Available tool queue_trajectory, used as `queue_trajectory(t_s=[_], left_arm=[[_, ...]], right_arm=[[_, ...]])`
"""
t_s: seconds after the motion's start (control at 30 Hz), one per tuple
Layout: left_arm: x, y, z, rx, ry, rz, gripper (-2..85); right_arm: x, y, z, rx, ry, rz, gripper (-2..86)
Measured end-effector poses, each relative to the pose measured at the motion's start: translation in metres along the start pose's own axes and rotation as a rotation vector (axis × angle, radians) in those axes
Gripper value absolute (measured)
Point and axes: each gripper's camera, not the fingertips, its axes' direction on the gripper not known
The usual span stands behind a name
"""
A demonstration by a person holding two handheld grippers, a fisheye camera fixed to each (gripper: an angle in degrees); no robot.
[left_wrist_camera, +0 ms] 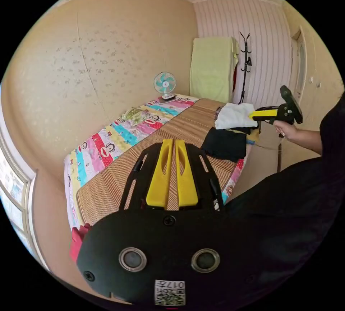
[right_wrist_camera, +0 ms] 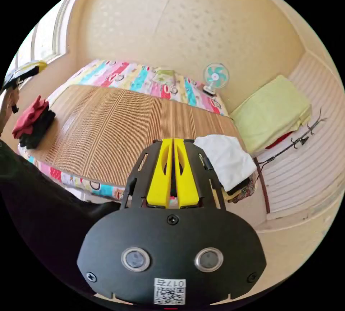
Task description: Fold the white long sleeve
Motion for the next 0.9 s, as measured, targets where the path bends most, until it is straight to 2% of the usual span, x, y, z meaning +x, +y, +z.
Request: queue_trajectory(t_s=[0.07, 0.1, 0.17, 0.27, 0.37, 0.53, 0.7, 0.8, 0.87, 0.9], left_arm=[[0.035, -0.041, 0.013, 0.107, 0.037, -0.023, -0.1], [0.042, -0.049, 0.015, 0.133, 0.055, -0.039, -0.2], [0.064, -0.078, 0.024, 0.197, 0.177, -0.102, -0.4], [0.079, -0.105, 0.047, 0.166, 0.381, -0.143, -0.5], [0.084, -0.113, 0.066, 0.112, 0.491, -0.187, -0.5], [0.083, -0.106, 0.078, -0.009, 0.352, -0.306, -0.5], [0.067, -0.097, 0.070, -0.086, 0.234, -0.448, -0.5], [0.059, -0.092, 0.065, -0.139, 0.166, -0.530, -0.6], [0.052, -0.089, 0.062, -0.159, 0.125, -0.585, -0.6], [0.050, -0.088, 0.061, -0.160, 0.116, -0.597, -0.6]], right_arm=[[0.055, 0.025, -0.013, 0.033, -0.019, 0.272, 0.5], [0.069, 0.031, -0.009, 0.006, -0.047, 0.327, 0.6], [0.127, 0.051, 0.021, -0.155, -0.172, 0.557, 1.0], [0.178, 0.058, 0.055, -0.271, -0.212, 0.658, 2.4], [0.215, 0.033, 0.081, -0.294, -0.161, 0.600, 4.7], [0.269, -0.033, 0.150, -0.378, -0.139, 0.521, 8.1], [0.292, -0.049, 0.255, -0.632, -0.155, 0.592, 8.6], [0.284, -0.060, 0.248, -0.508, -0.119, 0.662, 3.9], [0.251, -0.072, 0.202, -0.280, -0.186, 0.575, 2.5], [0.240, -0.073, 0.194, -0.260, -0.217, 0.553, 2.3]])
